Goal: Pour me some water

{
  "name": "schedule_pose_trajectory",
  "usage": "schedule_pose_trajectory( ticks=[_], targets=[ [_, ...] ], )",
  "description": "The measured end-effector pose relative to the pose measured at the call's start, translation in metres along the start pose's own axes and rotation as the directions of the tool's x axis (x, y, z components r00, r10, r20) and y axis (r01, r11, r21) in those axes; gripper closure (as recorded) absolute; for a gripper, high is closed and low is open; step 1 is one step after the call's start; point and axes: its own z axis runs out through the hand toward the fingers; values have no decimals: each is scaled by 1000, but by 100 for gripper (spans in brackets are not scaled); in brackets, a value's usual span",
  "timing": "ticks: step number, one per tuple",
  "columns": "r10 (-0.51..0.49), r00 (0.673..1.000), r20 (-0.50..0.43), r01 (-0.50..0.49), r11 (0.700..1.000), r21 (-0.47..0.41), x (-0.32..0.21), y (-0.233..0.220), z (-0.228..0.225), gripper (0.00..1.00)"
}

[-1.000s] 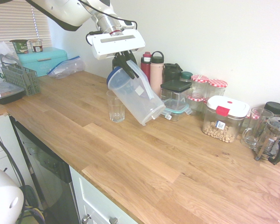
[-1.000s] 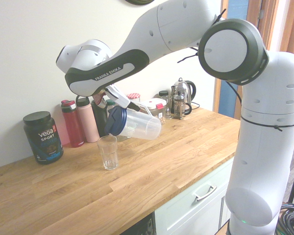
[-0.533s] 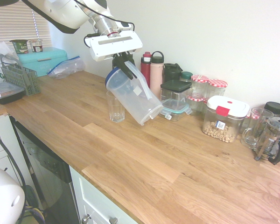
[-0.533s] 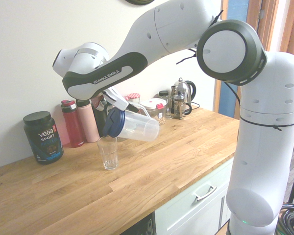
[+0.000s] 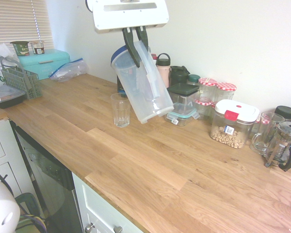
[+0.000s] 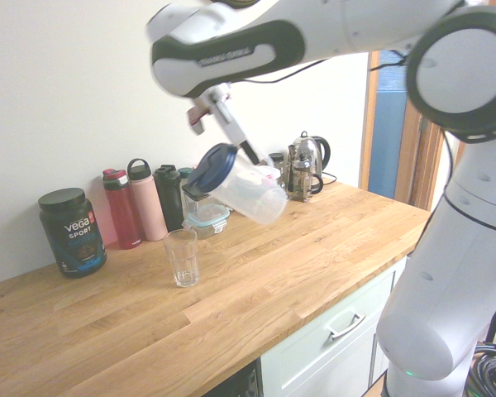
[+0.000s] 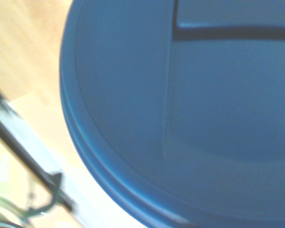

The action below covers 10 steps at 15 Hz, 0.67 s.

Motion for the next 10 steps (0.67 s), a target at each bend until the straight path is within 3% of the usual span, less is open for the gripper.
schedule_pose_trajectory(
  ticks=[2, 5, 10],
  targets=[
    [100, 994, -32, -97, 991, 89, -12, 30, 9, 100],
    [240, 970, -34, -228, 951, 208, -10, 68, 46, 100],
    [466, 885, 8, -436, 822, 367, -38, 133, 126, 100]
  ],
)
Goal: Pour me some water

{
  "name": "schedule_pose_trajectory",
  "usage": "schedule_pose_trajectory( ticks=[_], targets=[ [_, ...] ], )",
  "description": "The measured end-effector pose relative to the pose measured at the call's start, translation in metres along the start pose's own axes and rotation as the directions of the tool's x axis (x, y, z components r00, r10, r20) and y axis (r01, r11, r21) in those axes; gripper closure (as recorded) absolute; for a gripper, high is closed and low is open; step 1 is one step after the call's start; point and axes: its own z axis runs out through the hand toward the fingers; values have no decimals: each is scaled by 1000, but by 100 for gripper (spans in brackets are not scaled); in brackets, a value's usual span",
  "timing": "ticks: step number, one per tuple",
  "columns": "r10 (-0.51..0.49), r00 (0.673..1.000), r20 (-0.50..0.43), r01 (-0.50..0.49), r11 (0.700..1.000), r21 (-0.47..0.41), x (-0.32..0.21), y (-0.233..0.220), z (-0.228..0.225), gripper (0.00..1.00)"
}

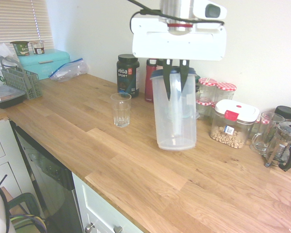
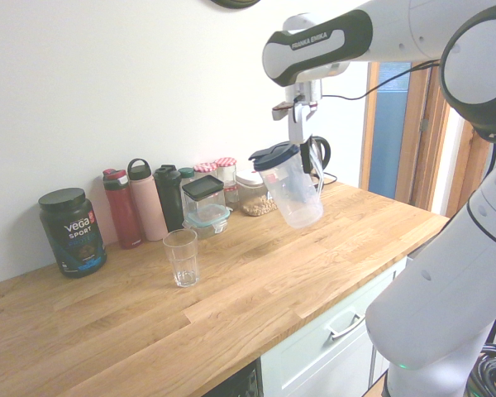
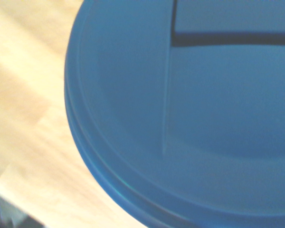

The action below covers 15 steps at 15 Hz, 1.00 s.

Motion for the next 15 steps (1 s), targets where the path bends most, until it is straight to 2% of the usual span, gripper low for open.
schedule_pose_trajectory(
  ticks=[2, 5, 9, 10, 15],
  targets=[
    [98, 995, -35, -96, 994, 58, 1, 22, 16, 100],
    [233, 968, -92, -216, 962, 165, 7, 23, 41, 100],
    [393, 900, -188, -331, 898, 291, 20, 22, 68, 100],
    [408, 892, -195, -342, 891, 299, 19, 22, 76, 100],
    [426, 894, -141, -373, 880, 295, 10, 34, 103, 100]
  ],
)
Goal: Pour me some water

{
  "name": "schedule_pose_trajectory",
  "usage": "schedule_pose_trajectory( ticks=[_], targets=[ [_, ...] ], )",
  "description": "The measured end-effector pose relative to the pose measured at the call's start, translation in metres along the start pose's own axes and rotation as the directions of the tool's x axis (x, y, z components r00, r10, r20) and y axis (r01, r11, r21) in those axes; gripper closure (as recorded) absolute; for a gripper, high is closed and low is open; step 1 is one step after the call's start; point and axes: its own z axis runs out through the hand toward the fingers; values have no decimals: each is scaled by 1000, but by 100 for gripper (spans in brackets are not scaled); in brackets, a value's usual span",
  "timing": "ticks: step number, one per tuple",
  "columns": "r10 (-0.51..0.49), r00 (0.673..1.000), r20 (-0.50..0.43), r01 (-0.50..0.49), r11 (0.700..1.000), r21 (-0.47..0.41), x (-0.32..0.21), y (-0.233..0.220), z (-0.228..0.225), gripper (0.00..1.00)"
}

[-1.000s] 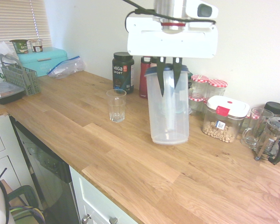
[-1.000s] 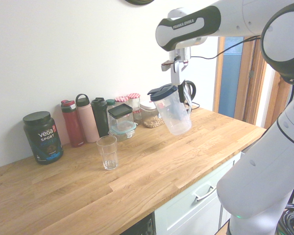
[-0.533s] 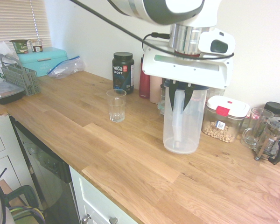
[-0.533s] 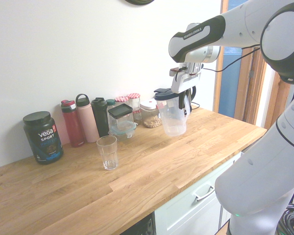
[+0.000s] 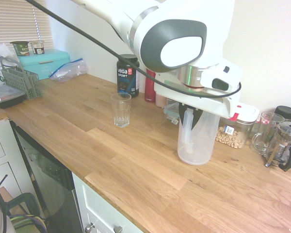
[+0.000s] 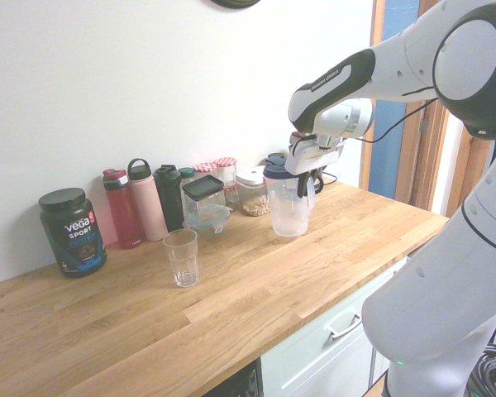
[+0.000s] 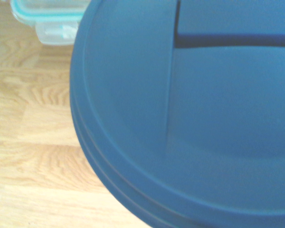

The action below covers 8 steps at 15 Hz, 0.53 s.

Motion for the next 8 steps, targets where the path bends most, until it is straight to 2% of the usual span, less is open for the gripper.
schedule_pose_trajectory(
  ticks=[4, 5, 8],
  targets=[
    [22, 1000, -2, -22, 1000, -4, 8, 5, 20, 100],
    [26, 1000, -5, -26, 1000, -5, 9, 6, 23, 0],
    [29, 1000, -11, -29, 1000, -7, 11, 7, 25, 0]
  ],
)
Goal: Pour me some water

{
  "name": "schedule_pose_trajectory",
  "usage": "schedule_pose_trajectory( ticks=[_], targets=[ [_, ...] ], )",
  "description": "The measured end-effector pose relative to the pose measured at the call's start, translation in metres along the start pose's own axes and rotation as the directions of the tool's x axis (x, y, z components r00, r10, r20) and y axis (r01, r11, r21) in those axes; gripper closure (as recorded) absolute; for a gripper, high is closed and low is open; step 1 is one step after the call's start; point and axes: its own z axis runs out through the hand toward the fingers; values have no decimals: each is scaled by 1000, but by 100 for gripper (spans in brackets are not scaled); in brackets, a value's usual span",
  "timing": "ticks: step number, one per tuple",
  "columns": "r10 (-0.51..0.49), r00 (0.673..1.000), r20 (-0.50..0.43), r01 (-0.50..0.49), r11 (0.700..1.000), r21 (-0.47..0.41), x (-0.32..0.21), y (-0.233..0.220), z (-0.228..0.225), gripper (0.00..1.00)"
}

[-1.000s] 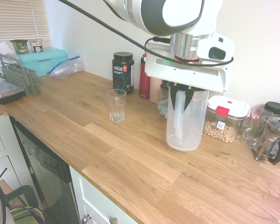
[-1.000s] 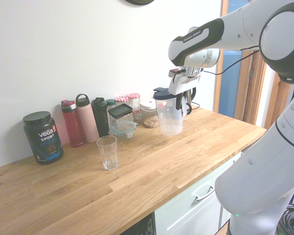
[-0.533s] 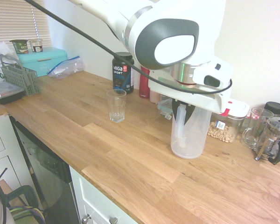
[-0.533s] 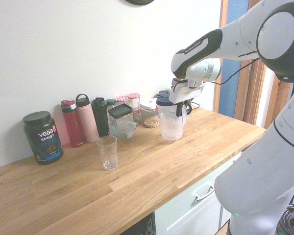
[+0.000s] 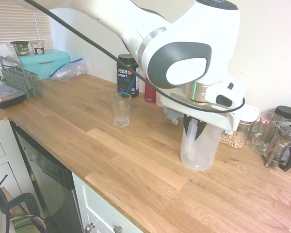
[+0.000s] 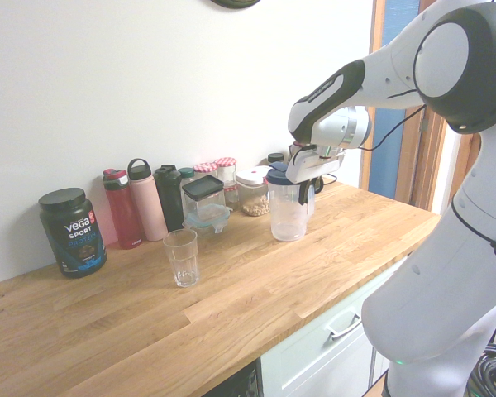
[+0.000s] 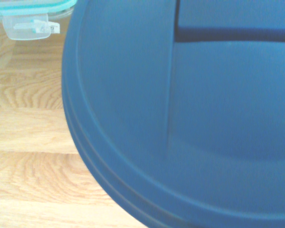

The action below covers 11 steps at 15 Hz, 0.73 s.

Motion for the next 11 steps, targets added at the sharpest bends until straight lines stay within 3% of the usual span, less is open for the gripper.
schedule_pose_trajectory(
  ticks=[6, 9, 11],
  targets=[
    [-15, 1000, -4, 15, 1000, -24, 0, 2, 0, 0],
    [-45, 999, 1, 45, 995, -85, -5, 6, -3, 0],
    [-68, 995, 69, 78, 985, -152, -26, 14, -23, 0]
  ],
)
